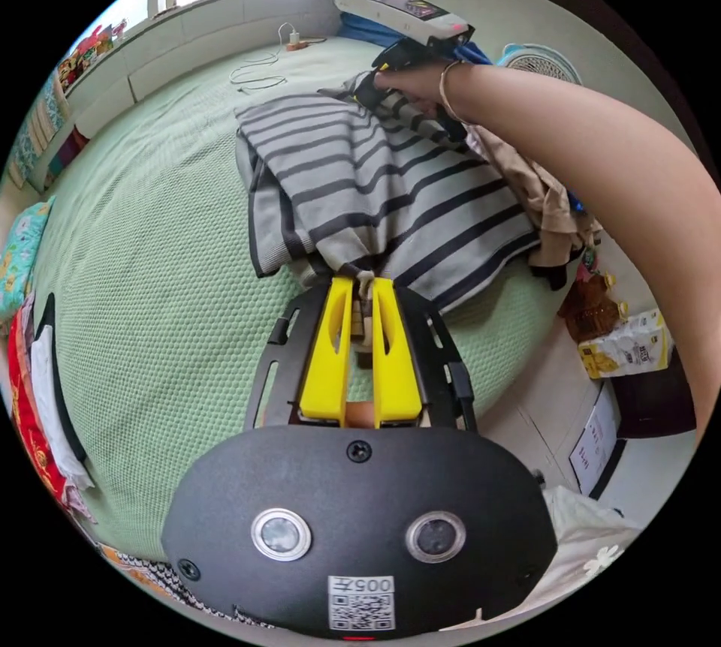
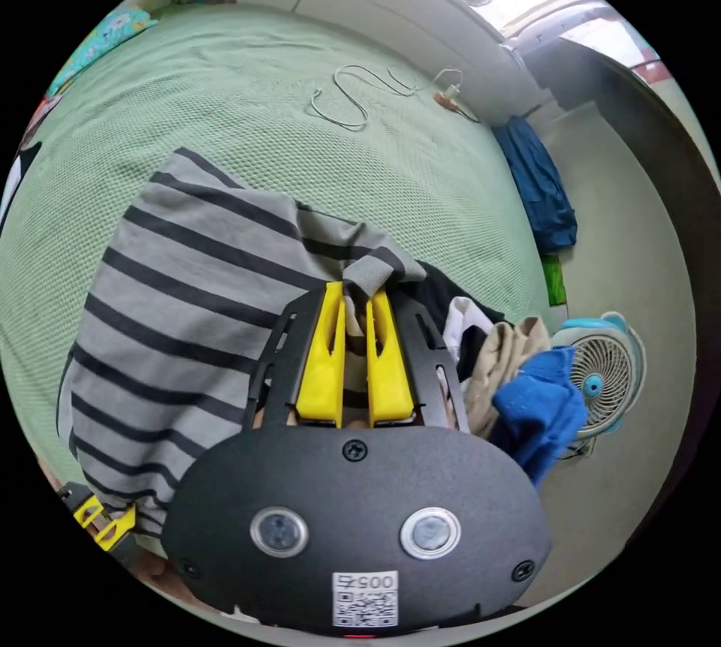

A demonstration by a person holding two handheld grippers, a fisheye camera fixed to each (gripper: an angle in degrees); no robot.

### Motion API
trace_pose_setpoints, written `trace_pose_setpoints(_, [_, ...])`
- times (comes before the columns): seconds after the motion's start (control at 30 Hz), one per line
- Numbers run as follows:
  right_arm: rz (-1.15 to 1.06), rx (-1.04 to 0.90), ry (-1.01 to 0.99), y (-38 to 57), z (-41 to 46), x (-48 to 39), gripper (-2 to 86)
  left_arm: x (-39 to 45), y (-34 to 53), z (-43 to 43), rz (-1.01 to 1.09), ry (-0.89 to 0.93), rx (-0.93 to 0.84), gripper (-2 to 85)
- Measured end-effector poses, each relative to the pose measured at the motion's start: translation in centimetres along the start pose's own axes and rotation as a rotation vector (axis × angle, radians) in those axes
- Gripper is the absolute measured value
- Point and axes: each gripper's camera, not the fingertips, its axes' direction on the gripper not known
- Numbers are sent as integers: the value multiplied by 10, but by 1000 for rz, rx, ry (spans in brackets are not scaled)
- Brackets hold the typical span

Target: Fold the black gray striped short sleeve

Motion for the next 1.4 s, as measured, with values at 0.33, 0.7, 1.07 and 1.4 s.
trace_pose_setpoints(0.33, [-27,149,-165,45,-86,49,92,-11,50,-84,1,13,161,90])
trace_pose_setpoints(0.7, [70,104,-216,226,-107,-21,94,-25,42,-76,-112,-86,321,77])
trace_pose_setpoints(1.07, [196,152,-206,259,-155,-24,109,-130,174,-209,-276,-182,452,32])
trace_pose_setpoints(1.4, [18,470,-584,175,-265,-172,111,-311,409,-299,-589,-512,339,103])
